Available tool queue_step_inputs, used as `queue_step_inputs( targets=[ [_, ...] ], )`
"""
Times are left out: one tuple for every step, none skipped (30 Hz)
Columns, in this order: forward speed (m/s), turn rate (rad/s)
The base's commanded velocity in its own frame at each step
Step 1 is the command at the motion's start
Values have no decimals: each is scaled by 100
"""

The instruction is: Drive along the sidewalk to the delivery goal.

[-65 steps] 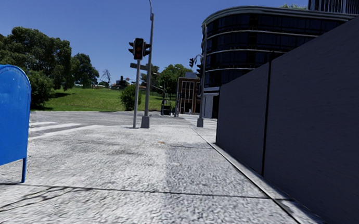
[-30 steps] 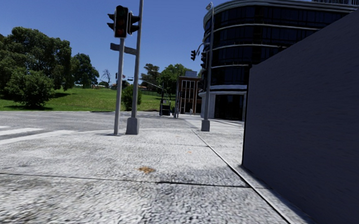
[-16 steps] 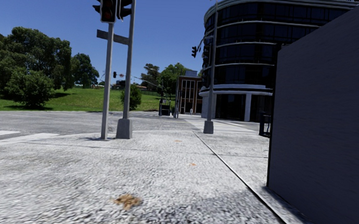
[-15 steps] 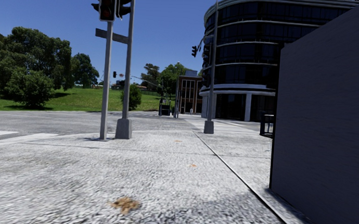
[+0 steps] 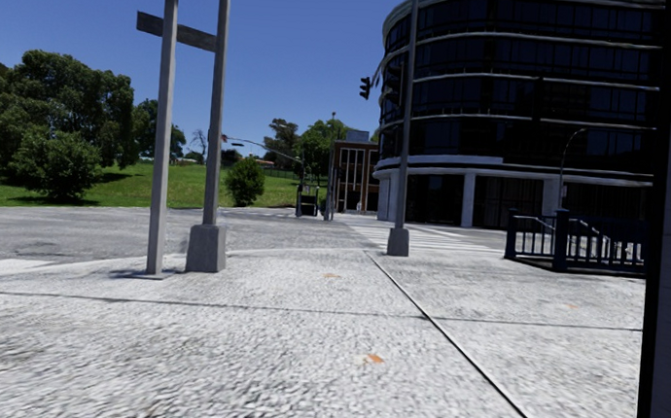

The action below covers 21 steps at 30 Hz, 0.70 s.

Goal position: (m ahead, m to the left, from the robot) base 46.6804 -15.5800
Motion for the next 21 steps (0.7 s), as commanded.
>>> queue_step_inputs(
  targets=[
    [200, 0],
    [200, 0],
    [200, 0],
    [200, 0],
    [200, -16],
    [200, -16],
    [200, -35],
    [200, -47],
    [200, -50],
    [200, -53],
    [200, -53],
    [200, -55],
    [200, -55],
    [200, -55],
    [200, -55],
    [200, -55],
    [200, -55],
    [200, -55],
    [200, -55],
    [200, -55],
    [200, -55]
  ],
)
